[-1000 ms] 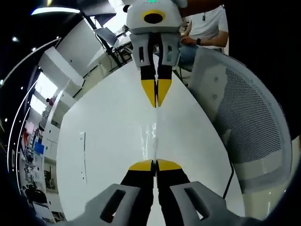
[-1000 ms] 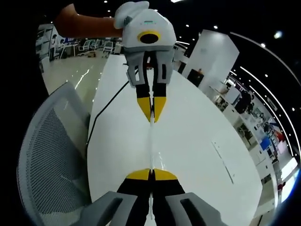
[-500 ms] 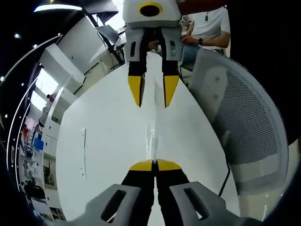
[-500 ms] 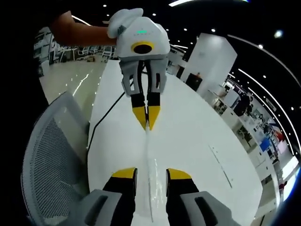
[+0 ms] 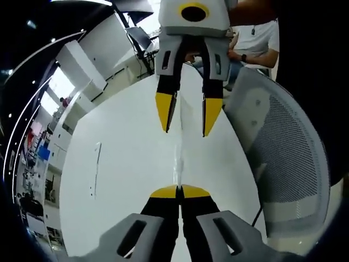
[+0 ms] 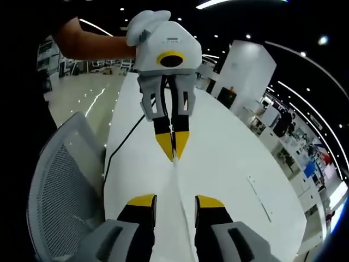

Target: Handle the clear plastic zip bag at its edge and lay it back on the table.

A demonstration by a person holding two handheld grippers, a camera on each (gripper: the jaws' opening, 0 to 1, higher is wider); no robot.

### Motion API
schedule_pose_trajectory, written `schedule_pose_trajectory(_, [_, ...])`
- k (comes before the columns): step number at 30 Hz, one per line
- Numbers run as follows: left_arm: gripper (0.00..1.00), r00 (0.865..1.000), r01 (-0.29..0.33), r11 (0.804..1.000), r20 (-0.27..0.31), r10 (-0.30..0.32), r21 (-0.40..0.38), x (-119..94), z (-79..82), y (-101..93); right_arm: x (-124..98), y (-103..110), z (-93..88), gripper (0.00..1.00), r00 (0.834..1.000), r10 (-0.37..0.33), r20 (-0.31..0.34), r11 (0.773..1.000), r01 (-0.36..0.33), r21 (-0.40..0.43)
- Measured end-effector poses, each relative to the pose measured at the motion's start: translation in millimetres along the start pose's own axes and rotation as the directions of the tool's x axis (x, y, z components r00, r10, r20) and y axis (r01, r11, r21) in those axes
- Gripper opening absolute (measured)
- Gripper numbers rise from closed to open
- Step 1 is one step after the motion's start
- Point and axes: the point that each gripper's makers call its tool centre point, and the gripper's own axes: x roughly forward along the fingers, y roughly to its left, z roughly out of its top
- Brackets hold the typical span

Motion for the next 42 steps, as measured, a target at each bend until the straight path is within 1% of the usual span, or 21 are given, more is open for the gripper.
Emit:
schedule_pose_trajectory(6, [0.00, 1.000, -0.008, 1.000, 0.015, 0.008, -0.018, -0.7, 3.6, -1.3, 3.2, 1.9, 7.0, 0.23, 1.000, -0.005, 0.022, 1.000, 0.005, 0.002])
schedule_pose_trajectory(11, [0.00, 1.000, -0.003, 1.000, 0.017, 0.003, -0.023, 0.4, 3.0, -4.8, 5.9, 4.0, 11.2, 0.23, 0.999, 0.001, 0.032, 1.000, -0.001, -0.008])
schedule_pose_trajectory(21, [0.00, 1.000, -0.001, 0.999, 0.019, 0.002, -0.034, 1.8, 2.2, -5.2, 9.5, 4.0, 16.3, 0.21, 0.999, 0.004, 0.043, 1.000, -0.004, -0.007])
schedule_pose_trajectory(26, [0.00, 0.999, -0.007, 0.999, 0.032, 0.008, -0.035, 0.4, 7.2, -5.6, 9.7, 5.1, 19.4, 0.21, 0.999, 0.003, 0.050, 1.000, -0.002, -0.006])
schedule_pose_trajectory(32, [0.00, 0.999, -0.010, 0.999, 0.036, 0.012, -0.041, -0.1, 7.7, -6.9, 8.5, 4.4, 20.0, 0.21, 0.999, 0.000, 0.050, 1.000, 0.000, 0.000])
schedule_pose_trajectory(39, [0.00, 0.999, -0.010, 0.999, 0.038, 0.012, -0.049, -0.4, 9.2, -8.5, 2.4, -0.1, 31.0, 0.20, 0.997, -0.017, 0.078, 1.000, 0.016, 0.020])
schedule_pose_trajectory(42, [0.00, 0.999, -0.010, 0.998, 0.043, 0.012, -0.056, -0.3, 10.6, -8.9, 4.0, 2.5, 30.8, 0.20, 0.997, -0.011, 0.076, 1.000, 0.009, 0.020])
